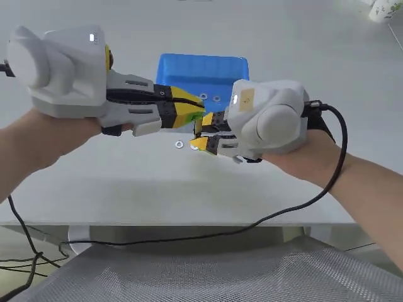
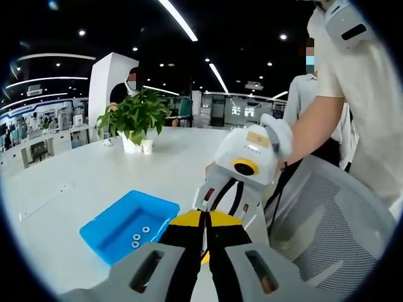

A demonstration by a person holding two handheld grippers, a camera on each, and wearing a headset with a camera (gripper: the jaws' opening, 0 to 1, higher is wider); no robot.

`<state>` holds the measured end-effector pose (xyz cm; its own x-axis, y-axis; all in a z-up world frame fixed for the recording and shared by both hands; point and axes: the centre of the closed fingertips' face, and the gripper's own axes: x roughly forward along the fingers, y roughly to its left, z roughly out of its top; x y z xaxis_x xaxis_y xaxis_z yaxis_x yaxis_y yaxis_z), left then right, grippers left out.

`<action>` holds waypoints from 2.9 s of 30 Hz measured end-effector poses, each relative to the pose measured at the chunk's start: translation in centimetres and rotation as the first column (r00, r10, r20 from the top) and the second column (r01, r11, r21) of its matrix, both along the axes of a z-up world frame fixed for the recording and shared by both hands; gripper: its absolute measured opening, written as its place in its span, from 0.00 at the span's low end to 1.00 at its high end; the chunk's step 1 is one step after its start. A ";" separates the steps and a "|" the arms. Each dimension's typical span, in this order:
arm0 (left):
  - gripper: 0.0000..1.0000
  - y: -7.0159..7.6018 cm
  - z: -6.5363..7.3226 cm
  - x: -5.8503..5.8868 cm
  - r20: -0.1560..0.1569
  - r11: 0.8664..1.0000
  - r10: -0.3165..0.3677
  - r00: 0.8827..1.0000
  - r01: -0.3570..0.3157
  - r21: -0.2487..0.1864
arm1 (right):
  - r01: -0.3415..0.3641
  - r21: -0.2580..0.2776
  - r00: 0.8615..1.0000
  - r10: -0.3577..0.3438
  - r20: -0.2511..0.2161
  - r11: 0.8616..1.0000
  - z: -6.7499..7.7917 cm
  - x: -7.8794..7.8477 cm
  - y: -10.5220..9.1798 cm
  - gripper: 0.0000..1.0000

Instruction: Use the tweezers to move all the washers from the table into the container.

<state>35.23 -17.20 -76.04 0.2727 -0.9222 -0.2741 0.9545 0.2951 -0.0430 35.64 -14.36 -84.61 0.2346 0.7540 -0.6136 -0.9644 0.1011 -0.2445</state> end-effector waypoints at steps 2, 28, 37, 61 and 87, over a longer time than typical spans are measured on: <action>0.04 0.0 -0.1 0.1 -0.004 1.000 0.002 1.000 -0.002 -0.002 | -0.001 -0.001 1.000 0.001 0.004 1.000 -0.1 0.0 0.0 0.13; 0.04 -0.3 -1.0 -0.2 -0.030 1.000 -0.010 0.999 0.011 0.009 | 0.001 0.011 1.000 -0.001 -0.004 1.000 -0.9 0.3 0.0 0.14; 0.04 -0.7 -1.4 -0.2 -0.039 1.000 -0.012 0.999 0.012 0.012 | -0.001 0.012 1.000 0.001 -0.017 1.000 -1.3 0.2 -0.1 0.14; 0.04 -0.5 -1.5 -0.2 -0.040 1.000 -0.005 0.999 0.005 0.017 | 0.004 0.031 1.000 -0.003 -0.026 0.999 -1.7 0.4 0.2 0.14; 0.04 -0.2 -1.7 0.0 -0.054 1.000 -0.006 0.999 0.007 0.007 | 0.013 0.034 0.999 -0.011 -0.040 0.999 -1.7 0.2 0.4 0.14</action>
<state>35.22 -17.41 -77.73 0.2514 -0.9218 -0.2952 0.9528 0.2894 -0.0923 35.86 -13.99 -86.32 0.2197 0.7721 -0.5964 -0.9720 0.1205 -0.2020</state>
